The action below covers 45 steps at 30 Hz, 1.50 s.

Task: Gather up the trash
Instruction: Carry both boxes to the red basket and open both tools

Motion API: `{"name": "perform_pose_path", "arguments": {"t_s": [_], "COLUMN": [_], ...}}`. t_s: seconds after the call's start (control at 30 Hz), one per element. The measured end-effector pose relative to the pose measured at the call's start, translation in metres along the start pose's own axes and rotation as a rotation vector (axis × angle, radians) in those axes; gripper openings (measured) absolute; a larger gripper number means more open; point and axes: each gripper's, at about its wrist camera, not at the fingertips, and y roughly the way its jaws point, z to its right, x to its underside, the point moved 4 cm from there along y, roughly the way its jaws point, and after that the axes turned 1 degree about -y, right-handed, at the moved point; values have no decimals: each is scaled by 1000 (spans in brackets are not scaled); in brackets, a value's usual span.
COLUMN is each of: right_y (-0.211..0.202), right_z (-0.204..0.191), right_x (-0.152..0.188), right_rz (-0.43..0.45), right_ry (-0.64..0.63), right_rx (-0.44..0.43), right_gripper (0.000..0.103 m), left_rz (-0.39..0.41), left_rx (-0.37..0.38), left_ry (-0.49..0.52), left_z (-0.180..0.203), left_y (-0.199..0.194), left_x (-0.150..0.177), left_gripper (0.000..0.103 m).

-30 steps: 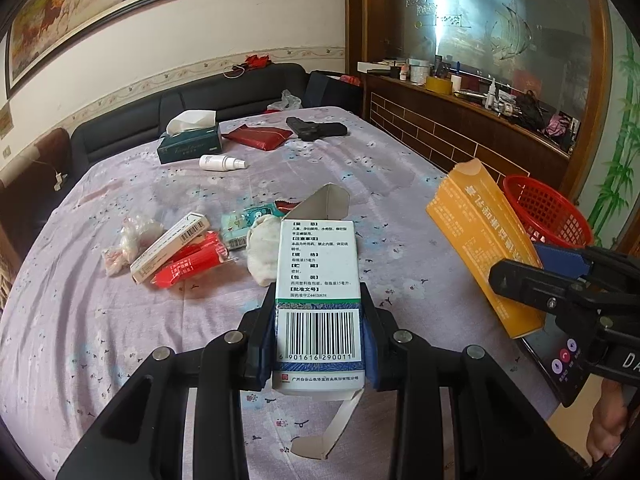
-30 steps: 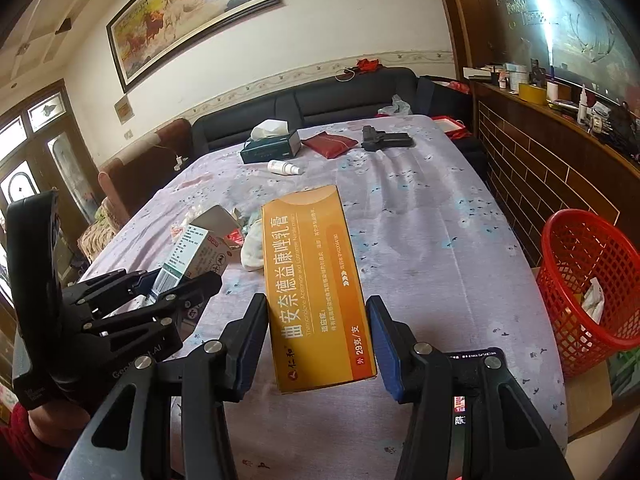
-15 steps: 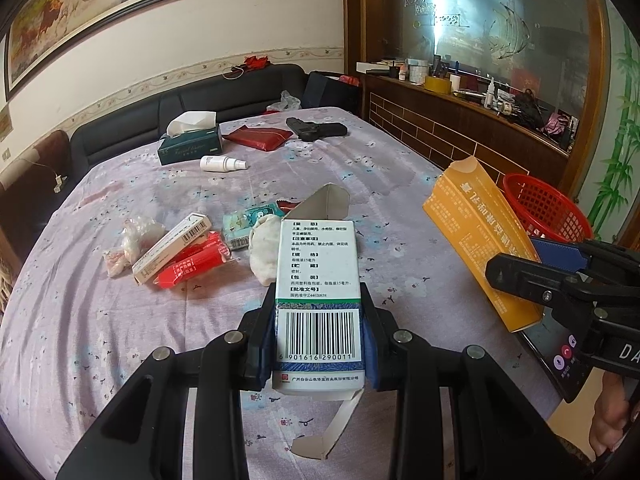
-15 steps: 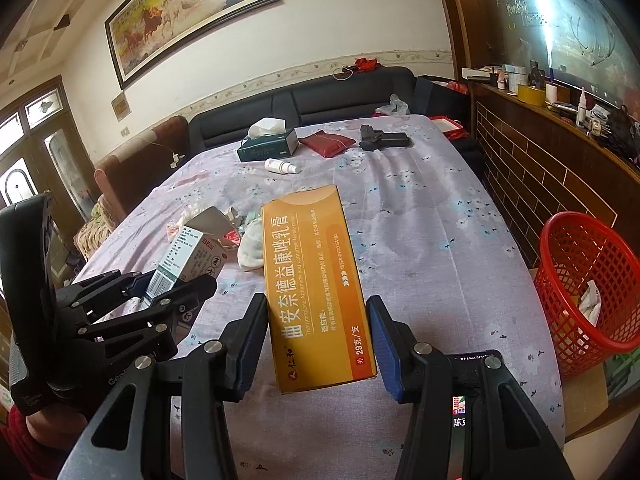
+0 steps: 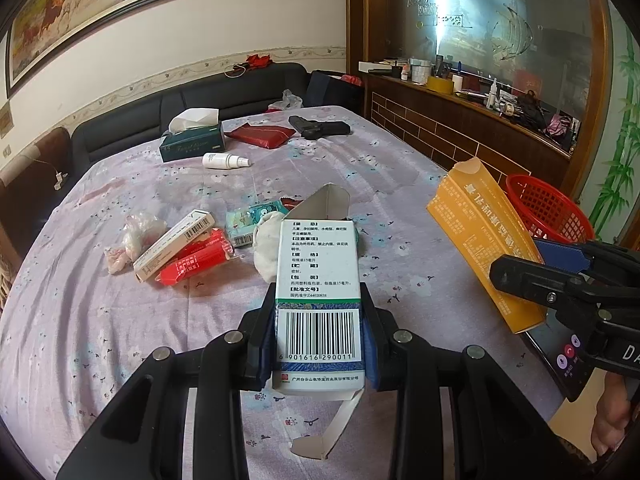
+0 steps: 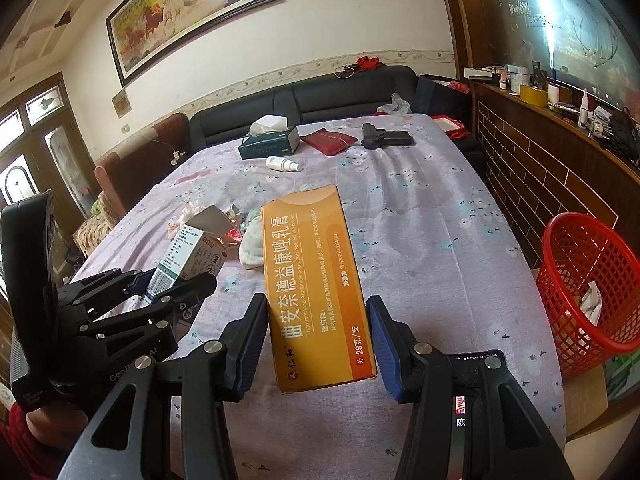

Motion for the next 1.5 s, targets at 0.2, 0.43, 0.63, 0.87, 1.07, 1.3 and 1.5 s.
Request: {"name": "perform_pose_path", "arguments": {"t_s": [0.2,0.43,0.63,0.87,1.07,1.3,1.5], "right_y": [0,1,1,-4,-11,-24,-46], "right_z": [1,3,7,11,20,36,66], "right_x": [0,0,1,0,-1,-3,-6], "right_rz": [0,3,1,12,24,48,96], "right_ry": [-1,1,5,14,34,67,126], "right_rx": [2,8,17,21,23,27,56], "right_gripper": [54,54,54,54,54,54,54], "left_rz": [-2,0,2,3,11,7,12], "left_rx": [2,7,15,26,36,65,112], "left_ry": [-5,-12,-13,-5,13,26,53], "left_z": [-1,-3,0,7,18,32,53], "left_y": [0,-1,-1,-2,-4,-3,0], "left_x": [0,0,-2,-7,-15,-24,-41], "left_gripper": [33,33,33,33,33,33,33]}}
